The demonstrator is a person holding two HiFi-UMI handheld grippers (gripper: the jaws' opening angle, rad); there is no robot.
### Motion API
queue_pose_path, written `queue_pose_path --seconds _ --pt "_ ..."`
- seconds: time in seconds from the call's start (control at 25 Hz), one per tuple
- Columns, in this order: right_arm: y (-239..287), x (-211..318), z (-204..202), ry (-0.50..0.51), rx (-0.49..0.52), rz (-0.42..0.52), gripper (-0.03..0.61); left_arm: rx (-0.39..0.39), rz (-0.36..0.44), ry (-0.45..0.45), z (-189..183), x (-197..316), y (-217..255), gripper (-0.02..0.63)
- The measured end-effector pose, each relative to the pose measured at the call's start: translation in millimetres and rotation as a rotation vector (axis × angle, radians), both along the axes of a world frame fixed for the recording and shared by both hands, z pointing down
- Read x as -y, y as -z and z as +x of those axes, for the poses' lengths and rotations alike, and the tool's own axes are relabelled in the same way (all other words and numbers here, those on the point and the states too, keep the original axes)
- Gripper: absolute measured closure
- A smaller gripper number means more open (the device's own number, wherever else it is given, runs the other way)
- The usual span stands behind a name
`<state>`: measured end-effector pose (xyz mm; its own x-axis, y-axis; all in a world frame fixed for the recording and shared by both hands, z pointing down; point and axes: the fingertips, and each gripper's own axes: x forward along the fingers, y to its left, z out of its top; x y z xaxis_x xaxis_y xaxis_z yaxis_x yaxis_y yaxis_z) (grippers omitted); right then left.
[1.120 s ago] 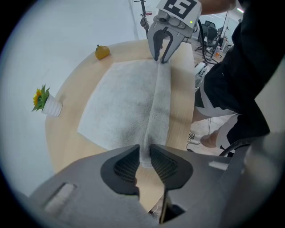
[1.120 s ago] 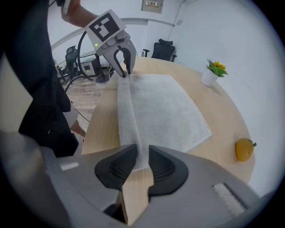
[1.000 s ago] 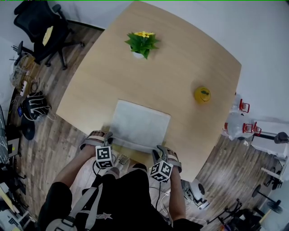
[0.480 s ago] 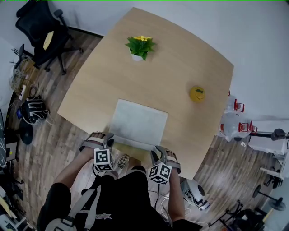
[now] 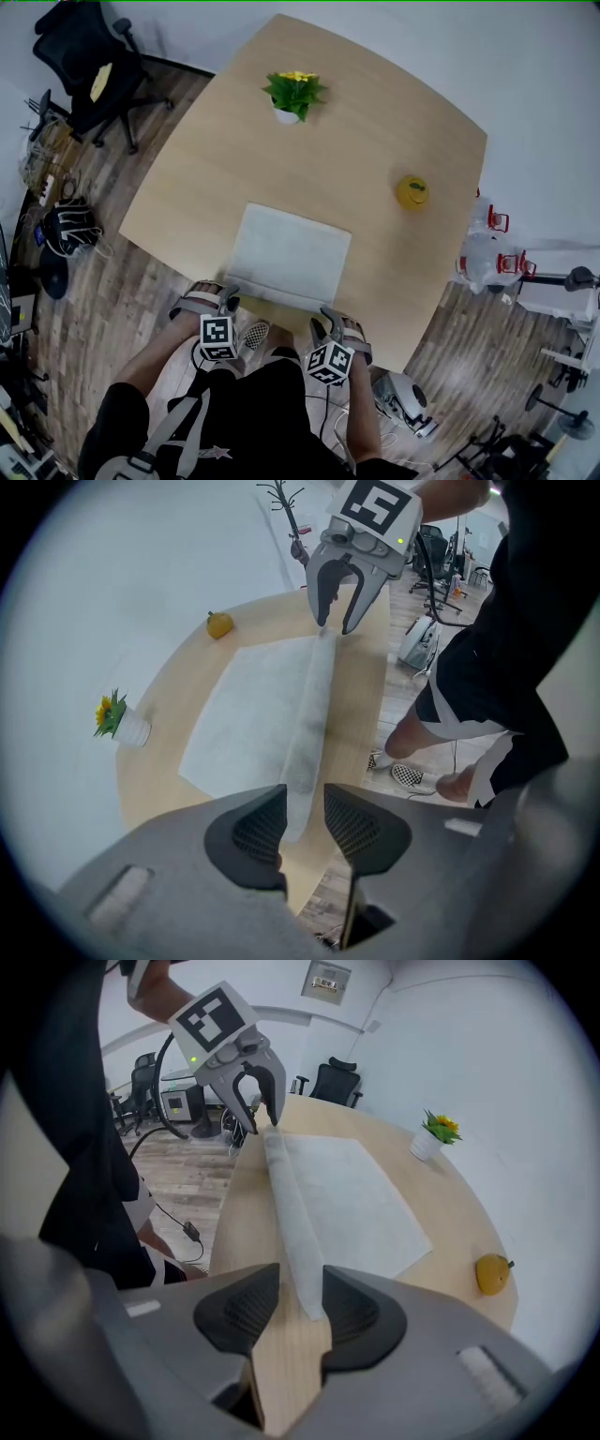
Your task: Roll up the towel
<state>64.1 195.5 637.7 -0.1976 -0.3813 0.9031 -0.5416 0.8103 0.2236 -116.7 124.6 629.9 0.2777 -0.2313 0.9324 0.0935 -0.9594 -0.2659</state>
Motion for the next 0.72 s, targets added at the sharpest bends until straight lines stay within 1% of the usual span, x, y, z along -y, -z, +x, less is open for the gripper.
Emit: queue_pose_path --seconds 0.36,0.6,0.72 --pt "-22 1 3 -0.011 0.012 -0.040 0.435 0.027 -0.031 0.004 0 2 -24 0.477" --pt "-27 5 5 -0.011 0.023 -0.059 0.444 0.041 -0.061 0.000 2 4 -31 0.480" --pt "-28 8 7 -0.012 0.021 -0.061 0.452 0.035 -0.074 0.009 2 5 -31 0.482"
